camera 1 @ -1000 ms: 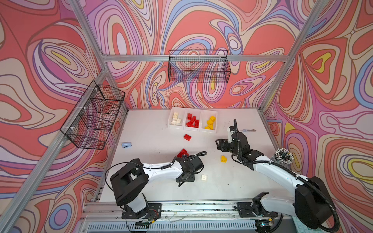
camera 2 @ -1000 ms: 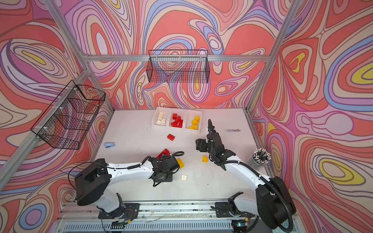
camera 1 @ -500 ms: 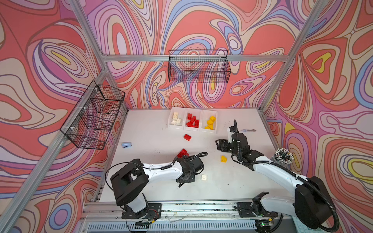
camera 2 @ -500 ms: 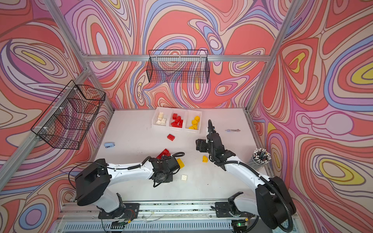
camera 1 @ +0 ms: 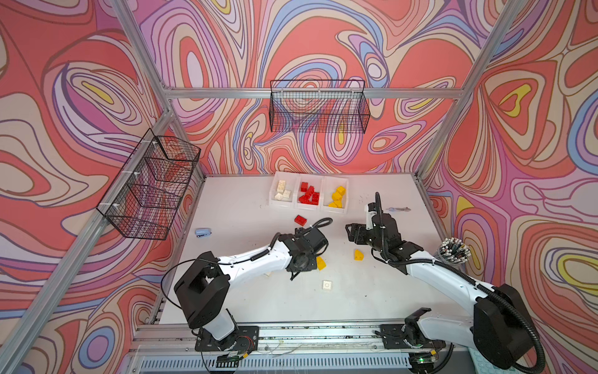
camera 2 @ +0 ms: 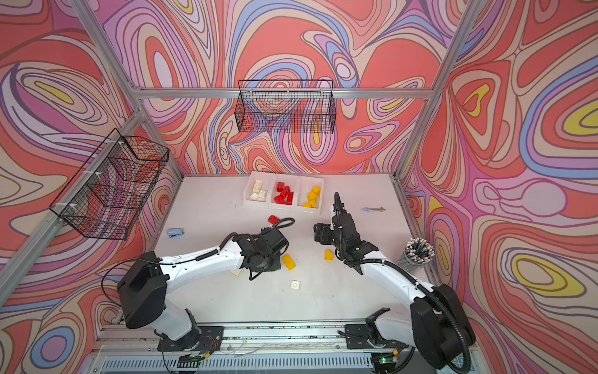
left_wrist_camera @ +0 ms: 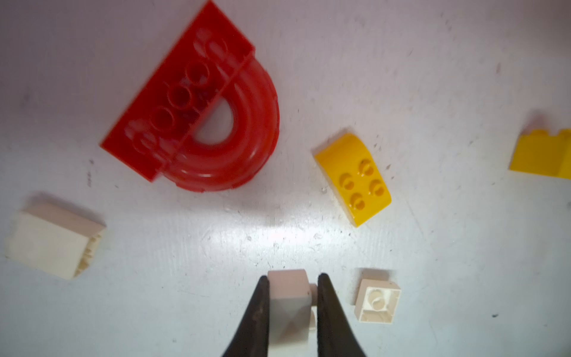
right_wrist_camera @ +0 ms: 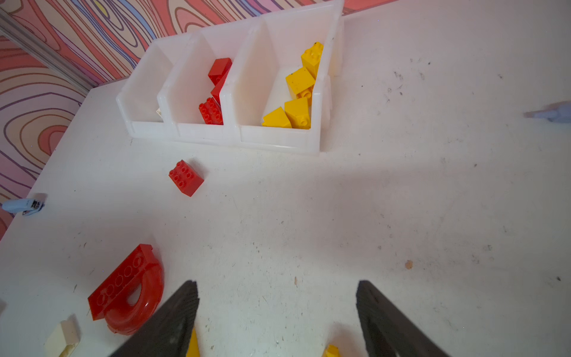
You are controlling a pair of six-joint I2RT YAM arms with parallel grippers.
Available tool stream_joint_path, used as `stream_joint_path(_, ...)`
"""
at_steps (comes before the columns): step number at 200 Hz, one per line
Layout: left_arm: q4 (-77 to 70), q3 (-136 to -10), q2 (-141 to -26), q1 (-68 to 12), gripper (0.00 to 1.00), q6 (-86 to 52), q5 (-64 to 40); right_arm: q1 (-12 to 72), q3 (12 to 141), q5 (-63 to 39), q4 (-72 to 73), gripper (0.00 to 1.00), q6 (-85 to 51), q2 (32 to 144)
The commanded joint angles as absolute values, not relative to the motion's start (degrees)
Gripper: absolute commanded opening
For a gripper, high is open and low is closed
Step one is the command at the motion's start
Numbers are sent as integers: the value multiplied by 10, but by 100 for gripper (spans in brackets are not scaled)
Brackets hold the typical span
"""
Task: Sort the legos into containers by color
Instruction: Place the lego in the container.
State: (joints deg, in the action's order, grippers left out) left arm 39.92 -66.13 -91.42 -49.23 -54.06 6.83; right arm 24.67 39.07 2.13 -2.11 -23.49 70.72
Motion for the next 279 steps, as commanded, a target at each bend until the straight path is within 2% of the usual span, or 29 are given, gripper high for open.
stream_joint_path(1, 443, -729, -897, -428, 16, -468, 84, 244, 382, 14, -17, 84, -228, 695)
stream_joint_path(50, 423, -882, -959, -292, 16, -395, 45, 244, 381, -3, -11, 83, -224, 698)
stream_joint_path(82, 361, -938, -1021, -222, 16, -387, -2, 244, 380, -10, -9, 83, -223, 699)
stream_joint_path(120, 321, -1024, -1126, -182, 16, -387, -54, 245, 378, -19, -9, 83, -220, 693)
stream_joint_path(188, 294, -1152, -1274, -146, 16, -402, -74, 246, 382, -52, -11, 81, -213, 716)
stream_joint_path(213, 310, -1186, -1295, -140, 27, -396, -73, 250, 385, -63, -15, 81, -206, 715)
stream_joint_path(248, 330, -1212, -1292, -140, 61, -378, -73, 259, 398, -67, -31, 81, -201, 721)
stream_joint_path(279, 337, -1209, -1252, -140, 76, -354, -70, 274, 414, -69, -53, 81, -197, 719)
